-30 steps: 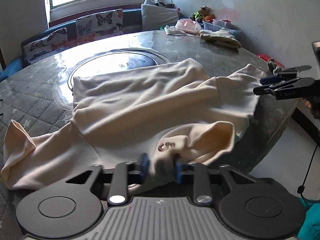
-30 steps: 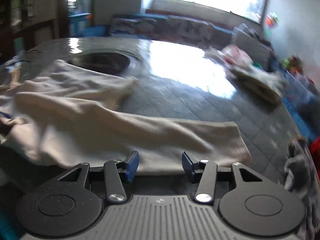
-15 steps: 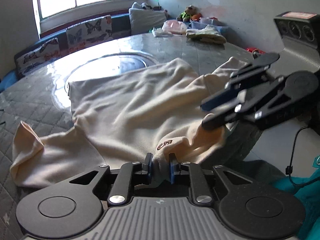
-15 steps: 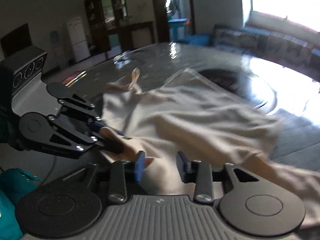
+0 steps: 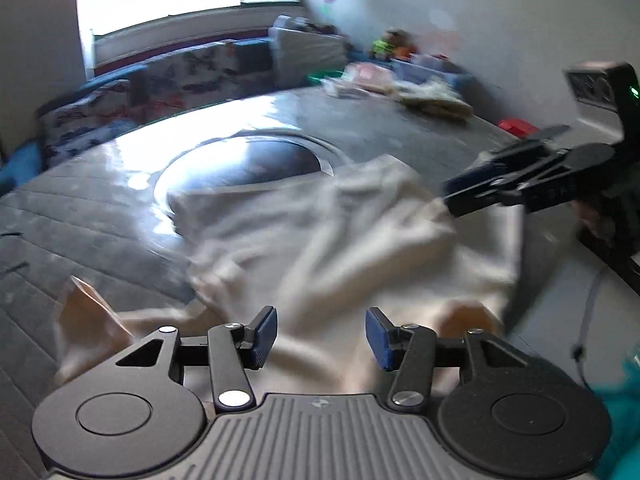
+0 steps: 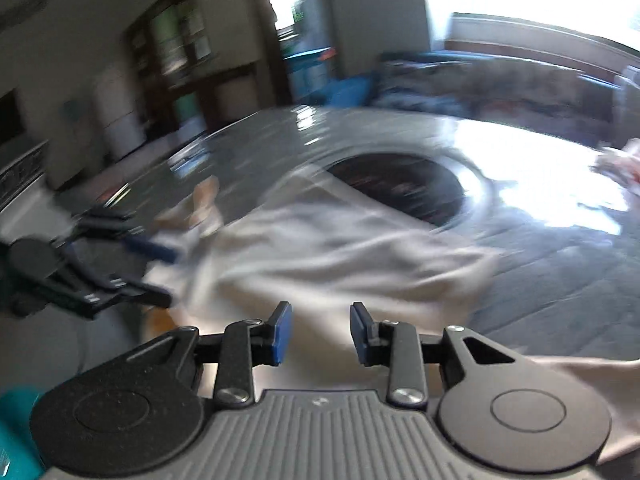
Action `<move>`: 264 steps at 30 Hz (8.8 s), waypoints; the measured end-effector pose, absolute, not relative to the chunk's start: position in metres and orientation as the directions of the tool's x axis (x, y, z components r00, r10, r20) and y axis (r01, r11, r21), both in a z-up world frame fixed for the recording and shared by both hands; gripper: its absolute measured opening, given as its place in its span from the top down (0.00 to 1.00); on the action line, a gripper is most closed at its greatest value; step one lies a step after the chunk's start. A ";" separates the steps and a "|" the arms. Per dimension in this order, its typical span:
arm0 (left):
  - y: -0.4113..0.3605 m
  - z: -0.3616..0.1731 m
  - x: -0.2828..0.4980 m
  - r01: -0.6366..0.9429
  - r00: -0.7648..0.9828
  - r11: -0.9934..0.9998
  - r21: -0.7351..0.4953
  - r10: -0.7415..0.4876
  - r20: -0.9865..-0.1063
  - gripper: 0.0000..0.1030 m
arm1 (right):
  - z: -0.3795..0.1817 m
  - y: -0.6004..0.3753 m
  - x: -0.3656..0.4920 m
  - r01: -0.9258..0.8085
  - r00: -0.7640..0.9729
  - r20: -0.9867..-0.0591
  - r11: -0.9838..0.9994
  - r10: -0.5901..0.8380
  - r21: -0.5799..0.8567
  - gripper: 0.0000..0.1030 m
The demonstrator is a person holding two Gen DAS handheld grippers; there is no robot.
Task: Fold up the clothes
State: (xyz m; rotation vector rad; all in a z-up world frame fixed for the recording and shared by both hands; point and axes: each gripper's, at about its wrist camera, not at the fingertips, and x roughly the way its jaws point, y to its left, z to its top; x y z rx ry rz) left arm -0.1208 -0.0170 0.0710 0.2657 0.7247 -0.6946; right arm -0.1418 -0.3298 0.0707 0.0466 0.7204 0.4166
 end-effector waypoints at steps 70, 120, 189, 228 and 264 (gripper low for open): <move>0.036 0.052 0.022 0.515 0.592 0.847 -0.133 -0.464 -0.659 0.64 | 0.022 -0.336 -0.103 -0.333 0.621 -0.676 0.914 0.397 0.231 0.73; -0.048 0.027 0.139 0.486 0.683 0.863 0.137 -0.278 -0.675 0.90 | 0.013 -0.319 0.075 -0.329 0.742 -0.671 0.859 -0.023 -0.393 0.94; 0.096 0.028 -0.050 0.183 0.798 0.975 0.127 -0.072 -0.599 0.91 | 0.007 -0.285 -0.062 -0.327 0.675 -0.695 0.945 0.249 0.021 0.20; 0.159 0.016 -0.046 -0.157 0.747 0.973 0.168 0.229 -0.624 0.90 | 0.012 -0.239 -0.104 -0.552 0.533 -0.698 0.822 0.478 0.140 0.19; -0.031 0.049 -0.080 0.510 0.683 0.860 0.035 -0.380 -0.624 0.84 | 0.037 -0.302 -0.138 -0.436 0.632 -0.638 0.883 0.439 0.175 0.20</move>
